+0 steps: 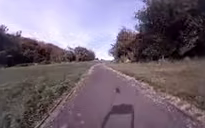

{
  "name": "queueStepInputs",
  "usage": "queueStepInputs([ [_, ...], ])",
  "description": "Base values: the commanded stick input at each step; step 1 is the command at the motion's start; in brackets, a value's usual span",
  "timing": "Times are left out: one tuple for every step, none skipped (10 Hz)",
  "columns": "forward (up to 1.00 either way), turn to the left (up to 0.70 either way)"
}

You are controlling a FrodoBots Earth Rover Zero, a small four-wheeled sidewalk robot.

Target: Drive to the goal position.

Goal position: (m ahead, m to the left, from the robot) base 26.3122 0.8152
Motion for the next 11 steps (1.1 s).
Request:
queueStepInputs([
  [0.85,0.00],
  [0.85,0.00],
  [0.85,0.00],
  [0.85,0.00],
  [0.85,0.00],
  [0.85,0.00],
  [0.85,-0.27],
  [0.85,-0.34],
  [0.85,-0.34],
  [0.85,-0.20],
  [0.85,0.00],
])
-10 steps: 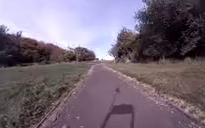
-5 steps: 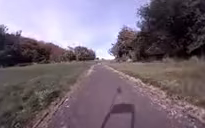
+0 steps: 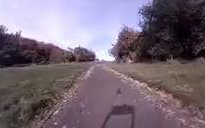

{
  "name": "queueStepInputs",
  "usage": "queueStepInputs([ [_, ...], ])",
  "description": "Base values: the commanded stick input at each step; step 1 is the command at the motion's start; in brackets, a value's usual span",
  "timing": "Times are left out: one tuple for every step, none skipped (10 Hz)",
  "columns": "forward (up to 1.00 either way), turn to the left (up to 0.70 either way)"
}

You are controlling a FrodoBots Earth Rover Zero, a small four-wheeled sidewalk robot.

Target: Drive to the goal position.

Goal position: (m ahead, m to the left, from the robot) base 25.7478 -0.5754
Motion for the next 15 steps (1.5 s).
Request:
queueStepInputs([
  [0.85,0.00],
  [0.85,0.00],
  [0.85,0.00],
  [0.85,0.00],
  [0.85,0.00],
  [0.85,0.00],
  [0.85,0.00],
  [0.85,0.00],
  [0.85,0.00],
  [0.85,0.00],
  [0.85,0.00],
  [0.85,0.00],
  [0.85,0.23],
  [0.85,0.33],
  [0.85,0.13],
])
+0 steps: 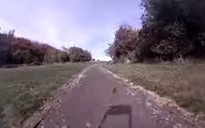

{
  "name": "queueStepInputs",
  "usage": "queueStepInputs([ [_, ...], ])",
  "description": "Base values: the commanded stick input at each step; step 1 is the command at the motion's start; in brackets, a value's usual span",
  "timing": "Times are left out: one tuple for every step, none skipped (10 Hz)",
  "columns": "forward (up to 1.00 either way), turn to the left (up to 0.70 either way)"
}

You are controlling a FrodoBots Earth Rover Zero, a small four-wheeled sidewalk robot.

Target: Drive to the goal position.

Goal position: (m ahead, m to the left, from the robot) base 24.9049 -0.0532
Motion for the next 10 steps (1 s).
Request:
queueStepInputs([
  [0.85,0.00],
  [0.85,0.00],
  [0.85,0.00],
  [0.85,0.00],
  [0.85,0.00],
  [0.85,0.00],
  [0.85,0.00],
  [0.85,0.00],
  [0.85,0.00],
  [0.85,0.00],
])
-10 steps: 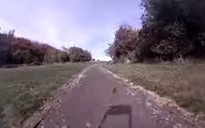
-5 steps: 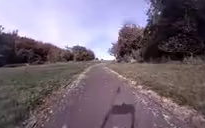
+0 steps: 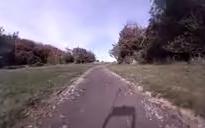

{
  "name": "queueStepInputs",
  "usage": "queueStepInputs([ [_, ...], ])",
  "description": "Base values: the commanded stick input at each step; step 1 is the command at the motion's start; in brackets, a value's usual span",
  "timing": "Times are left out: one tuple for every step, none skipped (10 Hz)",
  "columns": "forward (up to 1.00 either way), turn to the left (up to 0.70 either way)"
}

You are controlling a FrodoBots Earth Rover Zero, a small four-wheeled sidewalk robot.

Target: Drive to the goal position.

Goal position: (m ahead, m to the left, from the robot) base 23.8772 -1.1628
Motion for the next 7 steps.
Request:
queueStepInputs([
  [0.85,0.00],
  [0.85,0.00],
  [0.85,0.00],
  [0.85,0.00],
  [0.85,0.00],
  [0.85,0.00],
  [0.85,0.00],
])
